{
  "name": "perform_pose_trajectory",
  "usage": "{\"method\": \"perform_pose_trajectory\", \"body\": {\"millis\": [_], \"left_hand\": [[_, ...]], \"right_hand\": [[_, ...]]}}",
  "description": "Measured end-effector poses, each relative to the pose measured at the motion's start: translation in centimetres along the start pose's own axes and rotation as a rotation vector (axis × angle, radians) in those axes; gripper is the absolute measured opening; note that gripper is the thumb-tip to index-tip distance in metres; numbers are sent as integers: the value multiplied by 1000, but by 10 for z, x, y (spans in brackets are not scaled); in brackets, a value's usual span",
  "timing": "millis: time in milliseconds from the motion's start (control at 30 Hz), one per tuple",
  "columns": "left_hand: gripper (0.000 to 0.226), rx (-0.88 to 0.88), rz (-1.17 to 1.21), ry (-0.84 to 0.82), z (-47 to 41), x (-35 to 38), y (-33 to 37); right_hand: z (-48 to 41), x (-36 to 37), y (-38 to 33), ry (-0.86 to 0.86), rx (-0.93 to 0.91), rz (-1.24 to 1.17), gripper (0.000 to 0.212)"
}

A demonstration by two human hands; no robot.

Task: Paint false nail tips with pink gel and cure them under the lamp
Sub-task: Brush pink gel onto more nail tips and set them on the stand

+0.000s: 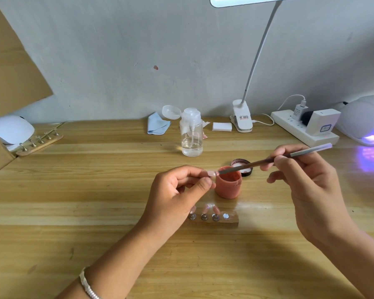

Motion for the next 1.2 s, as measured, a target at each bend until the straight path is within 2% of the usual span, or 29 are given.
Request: {"method": "perform_pose_trajectory", "body": {"millis": [133, 333, 400, 533, 733, 900, 1000, 1200], "left_hand": [[8, -3, 8, 3, 1, 0, 1], [12, 34, 4, 18, 1, 2, 7], [7, 34, -6, 13, 0, 1, 6], [10, 25, -12, 19, 0, 0, 5], [4, 34, -16, 14, -1, 1, 6], [9, 9, 7, 12, 0, 0, 4], [15, 1, 17, 17, 0, 0, 3], [9, 20, 4, 2, 0, 1, 6]], "right_hand": [[-3, -6, 1, 52, 4, -20, 8], [2, 7, 1, -61, -5, -6, 19], [1, 3, 2, -32, 7, 10, 15], [-3, -10, 5, 63, 33, 25, 28], [3, 7, 2, -55, 4, -32, 13], [0, -4, 5, 31, 35, 17, 26], [0, -5, 3, 33, 20, -9, 22], [4, 8, 1, -52, -7, -22, 11]]}}
Point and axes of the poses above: each hand's wrist, its own z-axis away from the middle knuckle, its own x-axis out of the palm, y = z × x, the point moved 9 cm from there along -z, towards the middle knuckle, and after that the axes turned 5 degrees about z, right-handed, at the moved point
